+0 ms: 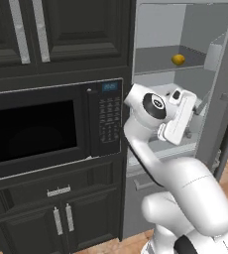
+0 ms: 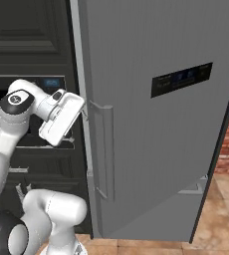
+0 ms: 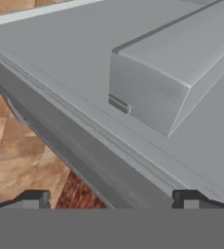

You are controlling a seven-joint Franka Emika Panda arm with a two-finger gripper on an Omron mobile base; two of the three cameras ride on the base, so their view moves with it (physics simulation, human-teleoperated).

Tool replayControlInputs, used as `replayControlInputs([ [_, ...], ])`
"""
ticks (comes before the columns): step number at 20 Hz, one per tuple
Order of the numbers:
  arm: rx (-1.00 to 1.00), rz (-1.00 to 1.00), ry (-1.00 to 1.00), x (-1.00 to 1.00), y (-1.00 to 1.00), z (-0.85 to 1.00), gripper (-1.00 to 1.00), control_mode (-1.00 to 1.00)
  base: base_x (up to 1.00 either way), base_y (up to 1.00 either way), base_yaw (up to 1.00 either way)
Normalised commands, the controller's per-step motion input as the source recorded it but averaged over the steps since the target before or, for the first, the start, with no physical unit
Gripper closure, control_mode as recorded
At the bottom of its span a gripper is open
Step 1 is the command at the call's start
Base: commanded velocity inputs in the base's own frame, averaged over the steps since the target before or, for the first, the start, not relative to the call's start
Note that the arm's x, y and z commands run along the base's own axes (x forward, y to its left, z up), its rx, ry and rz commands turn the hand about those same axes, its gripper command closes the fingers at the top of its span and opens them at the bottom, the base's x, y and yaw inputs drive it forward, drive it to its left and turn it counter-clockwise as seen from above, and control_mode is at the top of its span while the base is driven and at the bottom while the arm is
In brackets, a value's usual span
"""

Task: Retrieve a lemon from the fridge and place it on the cutting board with the fish.

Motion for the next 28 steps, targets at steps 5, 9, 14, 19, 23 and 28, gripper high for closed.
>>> replayControlInputs([
  [5, 0.00, 0.00, 0.01, 0.10, -0.40, -0.09, -1.00, -1.00, 0.00, 0.00, 0.00],
  [9, 0.00, 0.00, 0.00, 0.00, -0.44, -0.12, -1.00, -1.00, 0.00, 0.00, 0.00],
  [14, 0.00, 0.00, 0.00, -0.17, -0.27, 0.00, -1.00, -1.00, 0.00, 0.00, 0.00],
  [19, 0.02, -0.02, -0.05, -0.66, -0.87, 0.00, -1.00, -1.00, 0.00, 0.00, 0.00],
  [23, 0.03, -0.01, -0.02, -0.56, -1.00, 0.00, -1.00, -1.00, 0.00, 0.00, 0.00],
  [28, 0.02, 0.00, -0.01, -0.19, -1.00, 0.00, -1.00, -1.00, 0.00, 0.00, 0.00],
])
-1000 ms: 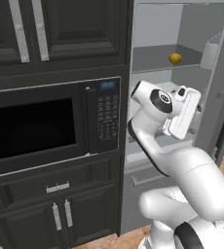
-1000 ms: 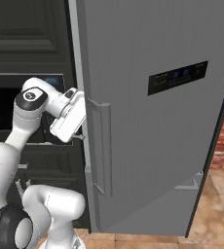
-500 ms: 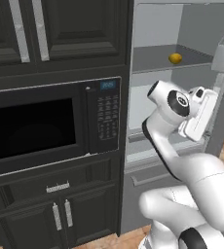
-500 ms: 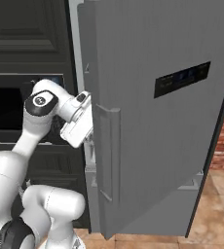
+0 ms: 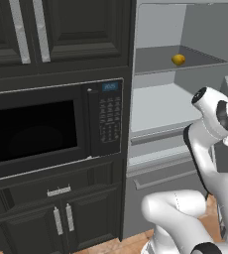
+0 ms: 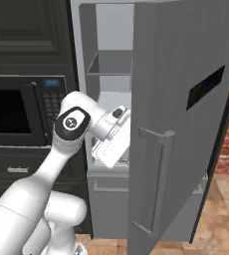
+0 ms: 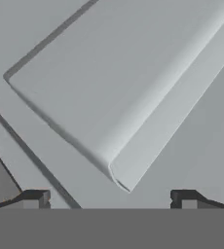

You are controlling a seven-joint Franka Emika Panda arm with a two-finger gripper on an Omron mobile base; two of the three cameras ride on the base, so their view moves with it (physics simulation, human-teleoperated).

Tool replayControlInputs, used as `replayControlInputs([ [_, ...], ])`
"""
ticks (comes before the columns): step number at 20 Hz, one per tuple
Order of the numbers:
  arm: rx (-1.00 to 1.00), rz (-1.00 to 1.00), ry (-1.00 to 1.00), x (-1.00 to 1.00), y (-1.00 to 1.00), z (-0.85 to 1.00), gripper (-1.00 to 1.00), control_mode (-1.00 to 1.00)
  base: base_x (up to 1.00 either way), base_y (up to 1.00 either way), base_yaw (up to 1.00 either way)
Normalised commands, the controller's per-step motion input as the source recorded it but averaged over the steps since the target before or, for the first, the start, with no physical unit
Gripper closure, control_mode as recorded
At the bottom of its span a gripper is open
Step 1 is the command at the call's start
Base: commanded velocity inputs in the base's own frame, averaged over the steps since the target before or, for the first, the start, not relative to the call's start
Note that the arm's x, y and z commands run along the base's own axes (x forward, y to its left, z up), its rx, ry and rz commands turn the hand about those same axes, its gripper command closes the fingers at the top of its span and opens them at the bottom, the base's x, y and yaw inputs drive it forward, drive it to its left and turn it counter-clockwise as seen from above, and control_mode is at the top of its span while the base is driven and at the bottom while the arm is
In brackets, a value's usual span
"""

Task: Retrieve a lemon from the fridge and place it on the cutting board with the fish.

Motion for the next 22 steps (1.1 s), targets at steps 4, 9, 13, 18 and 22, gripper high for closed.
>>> replayControlInputs([
  [4, 0.08, 0.01, -0.06, -0.24, -1.00, -0.06, -1.00, -1.00, 0.00, 0.00, 0.00],
  [9, 0.10, 0.00, 0.00, 0.02, -1.00, -0.37, -1.00, -1.00, 0.00, 0.00, 0.00],
  [13, 0.11, 0.00, 0.01, 0.24, -1.00, -0.44, -1.00, -1.00, 0.00, 0.00, 0.00],
  [18, 0.17, 0.02, -0.06, -0.26, -0.40, 0.46, -1.00, -1.00, 0.00, 0.00, 0.00],
  [22, 0.07, -0.18, -0.04, -0.38, 1.00, 0.39, -1.00, -1.00, 0.00, 0.00, 0.00],
])
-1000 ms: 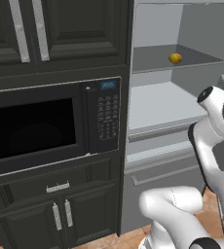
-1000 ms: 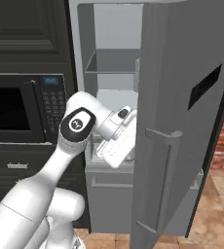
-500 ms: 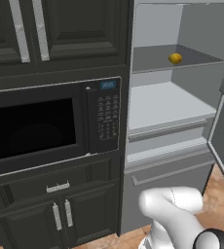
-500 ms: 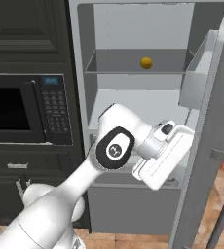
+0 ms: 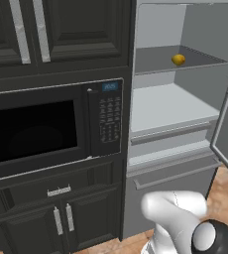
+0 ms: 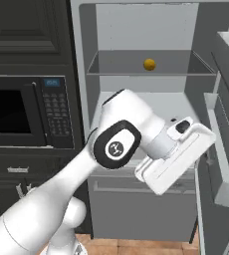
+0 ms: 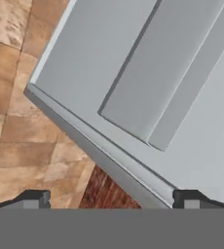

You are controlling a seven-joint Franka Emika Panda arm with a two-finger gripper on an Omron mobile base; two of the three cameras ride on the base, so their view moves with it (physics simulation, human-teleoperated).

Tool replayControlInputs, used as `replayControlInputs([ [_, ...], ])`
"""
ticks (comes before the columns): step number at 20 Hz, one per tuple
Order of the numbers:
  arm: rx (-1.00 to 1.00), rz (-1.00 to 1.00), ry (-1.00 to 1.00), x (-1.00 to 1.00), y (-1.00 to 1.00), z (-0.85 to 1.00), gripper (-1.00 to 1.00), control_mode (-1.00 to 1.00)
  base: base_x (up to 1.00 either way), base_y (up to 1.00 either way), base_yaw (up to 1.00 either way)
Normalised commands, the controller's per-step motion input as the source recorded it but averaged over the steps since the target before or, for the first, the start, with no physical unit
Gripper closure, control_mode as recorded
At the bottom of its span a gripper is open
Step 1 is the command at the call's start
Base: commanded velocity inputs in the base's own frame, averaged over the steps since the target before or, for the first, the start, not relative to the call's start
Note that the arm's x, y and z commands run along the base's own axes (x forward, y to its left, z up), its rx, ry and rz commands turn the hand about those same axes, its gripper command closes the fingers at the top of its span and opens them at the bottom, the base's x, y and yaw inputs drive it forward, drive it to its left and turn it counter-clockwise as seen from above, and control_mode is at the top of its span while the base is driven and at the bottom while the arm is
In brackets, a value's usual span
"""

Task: Retrieve a lemon from the fridge and place it on the cutting board with the fish.

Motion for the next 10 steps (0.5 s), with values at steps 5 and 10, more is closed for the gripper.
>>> replayControlInputs([
  [5, 0.22, -0.29, -0.12, 0.01, 1.00, 0.25, -1.00, -1.00, 0.00, 0.00, 0.00],
  [10, 0.39, -0.37, -0.33, 0.61, 0.88, -0.07, -1.00, -1.00, 0.00, 0.00, 0.00],
])
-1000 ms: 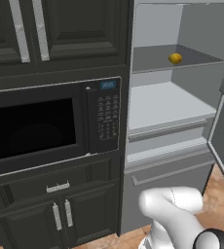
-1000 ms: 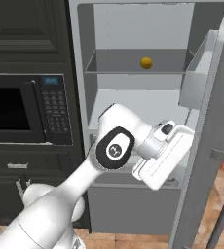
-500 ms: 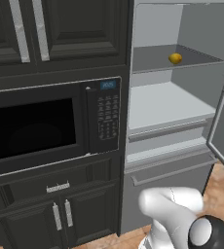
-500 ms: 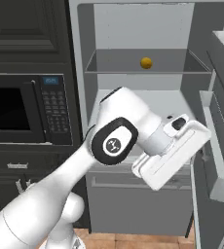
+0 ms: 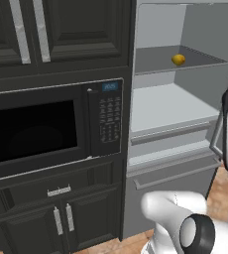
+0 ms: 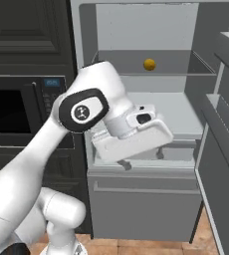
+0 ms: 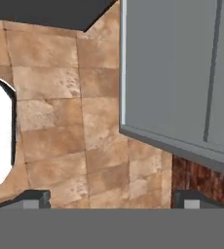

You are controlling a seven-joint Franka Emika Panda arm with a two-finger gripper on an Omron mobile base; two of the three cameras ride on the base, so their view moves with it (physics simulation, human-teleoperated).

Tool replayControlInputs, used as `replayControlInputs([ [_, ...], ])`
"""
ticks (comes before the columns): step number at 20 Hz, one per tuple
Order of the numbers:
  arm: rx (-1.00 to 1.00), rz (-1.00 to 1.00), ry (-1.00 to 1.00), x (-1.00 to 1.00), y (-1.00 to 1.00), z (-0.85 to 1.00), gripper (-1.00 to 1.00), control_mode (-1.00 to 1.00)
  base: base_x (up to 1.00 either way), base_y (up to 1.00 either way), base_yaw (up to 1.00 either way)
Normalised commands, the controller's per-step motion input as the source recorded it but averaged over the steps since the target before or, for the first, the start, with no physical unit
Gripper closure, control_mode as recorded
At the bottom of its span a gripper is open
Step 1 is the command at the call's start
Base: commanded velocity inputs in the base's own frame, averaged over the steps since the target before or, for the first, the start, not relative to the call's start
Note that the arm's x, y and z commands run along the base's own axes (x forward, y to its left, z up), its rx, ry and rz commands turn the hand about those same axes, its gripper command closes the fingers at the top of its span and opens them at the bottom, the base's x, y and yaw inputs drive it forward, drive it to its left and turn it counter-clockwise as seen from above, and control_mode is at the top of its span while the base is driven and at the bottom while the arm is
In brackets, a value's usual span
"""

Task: Retrieve a lemon from the fridge and place it on the cutting board with the fish.

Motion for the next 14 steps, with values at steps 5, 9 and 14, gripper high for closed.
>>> replayControlInputs([
  [5, 0.38, -0.52, -0.48, 0.62, 0.51, 0.00, -1.00, -1.00, 0.00, 0.00, 0.00],
  [9, 0.38, -0.50, -0.48, 0.17, 0.65, 0.00, -1.00, -1.00, 0.00, 0.00, 0.00],
  [14, 0.04, -0.34, -0.33, 0.01, 1.00, -0.28, -1.00, -1.00, 0.00, 0.00, 0.00],
])
